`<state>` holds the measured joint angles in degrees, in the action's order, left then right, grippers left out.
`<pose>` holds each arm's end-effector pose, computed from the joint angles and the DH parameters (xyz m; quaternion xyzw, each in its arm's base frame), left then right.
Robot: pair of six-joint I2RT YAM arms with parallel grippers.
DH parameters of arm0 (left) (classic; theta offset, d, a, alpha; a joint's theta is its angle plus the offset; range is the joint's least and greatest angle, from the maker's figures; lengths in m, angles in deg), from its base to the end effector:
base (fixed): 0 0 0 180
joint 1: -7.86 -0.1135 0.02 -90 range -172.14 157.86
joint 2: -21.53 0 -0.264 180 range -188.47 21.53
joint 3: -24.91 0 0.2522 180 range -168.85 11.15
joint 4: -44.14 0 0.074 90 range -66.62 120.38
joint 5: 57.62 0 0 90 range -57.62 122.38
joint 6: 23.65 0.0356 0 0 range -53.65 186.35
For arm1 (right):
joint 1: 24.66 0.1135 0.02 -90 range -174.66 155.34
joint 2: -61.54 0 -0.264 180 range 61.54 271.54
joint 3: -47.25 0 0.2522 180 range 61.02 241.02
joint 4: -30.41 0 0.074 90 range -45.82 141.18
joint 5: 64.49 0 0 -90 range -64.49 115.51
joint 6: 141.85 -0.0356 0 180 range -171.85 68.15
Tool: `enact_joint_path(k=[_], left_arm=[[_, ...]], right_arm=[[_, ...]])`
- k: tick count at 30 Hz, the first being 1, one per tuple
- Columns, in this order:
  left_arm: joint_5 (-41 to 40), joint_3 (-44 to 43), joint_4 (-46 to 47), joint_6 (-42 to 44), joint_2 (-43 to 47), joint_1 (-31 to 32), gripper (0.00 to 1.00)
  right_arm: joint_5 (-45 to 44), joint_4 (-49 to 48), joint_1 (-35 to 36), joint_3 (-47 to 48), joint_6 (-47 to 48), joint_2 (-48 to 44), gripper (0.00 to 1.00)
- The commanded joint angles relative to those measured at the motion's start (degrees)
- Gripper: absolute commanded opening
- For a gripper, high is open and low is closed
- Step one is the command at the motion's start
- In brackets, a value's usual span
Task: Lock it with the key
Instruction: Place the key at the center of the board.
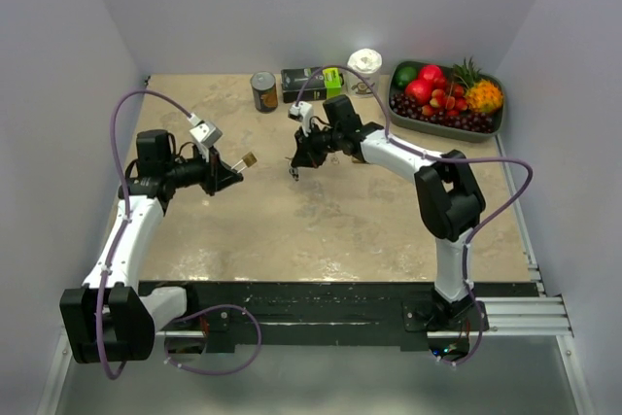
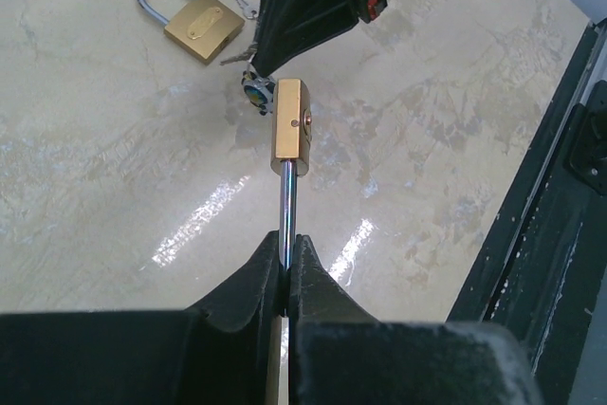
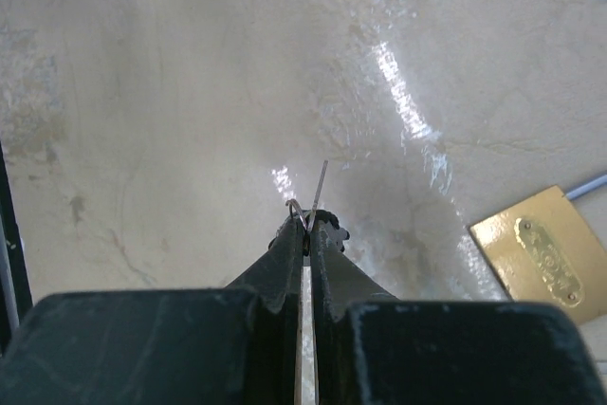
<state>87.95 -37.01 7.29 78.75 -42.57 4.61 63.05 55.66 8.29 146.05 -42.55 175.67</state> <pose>0.2311 -0.0163 0.2821 0.2636 0.7801 -0.3651 0.4344 0.3648 0.2623 0.2213 -0.4355 0.7538 0.3672 0.3275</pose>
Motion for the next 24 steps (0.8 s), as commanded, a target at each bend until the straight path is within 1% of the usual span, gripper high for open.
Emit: enact_joint_path(k=[1,7,18,20,24], left_arm=[[0.68,0.7,5.95,-3.96,1.26,-0.36,0.0],[0.77,-1.14,6.04,-4.32,-0.24,-0.36,0.0],[0.68,-2.02,7.89,-6.25,-1.47,-0.36,0.0],[0.77,-2.37,7.89,-5.9,-1.73,-0.36,0.0],[0.77,-4.56,4.82,-3.18,-3.31,-0.36,0.0]], right_arm=[[-0.62,-6.03,0.97,4.18,-2.36,-0.13,0.0],[-0.54,-8.49,1.68,4.09,-3.24,1.27,0.0],[-0.89,-9.64,2.12,4.7,-3.76,2.24,0.0],[-0.98,-10.08,2.12,4.61,-3.85,2.24,0.0],[-1.07,-10.43,2.12,4.79,-3.5,2.77,0.0]])
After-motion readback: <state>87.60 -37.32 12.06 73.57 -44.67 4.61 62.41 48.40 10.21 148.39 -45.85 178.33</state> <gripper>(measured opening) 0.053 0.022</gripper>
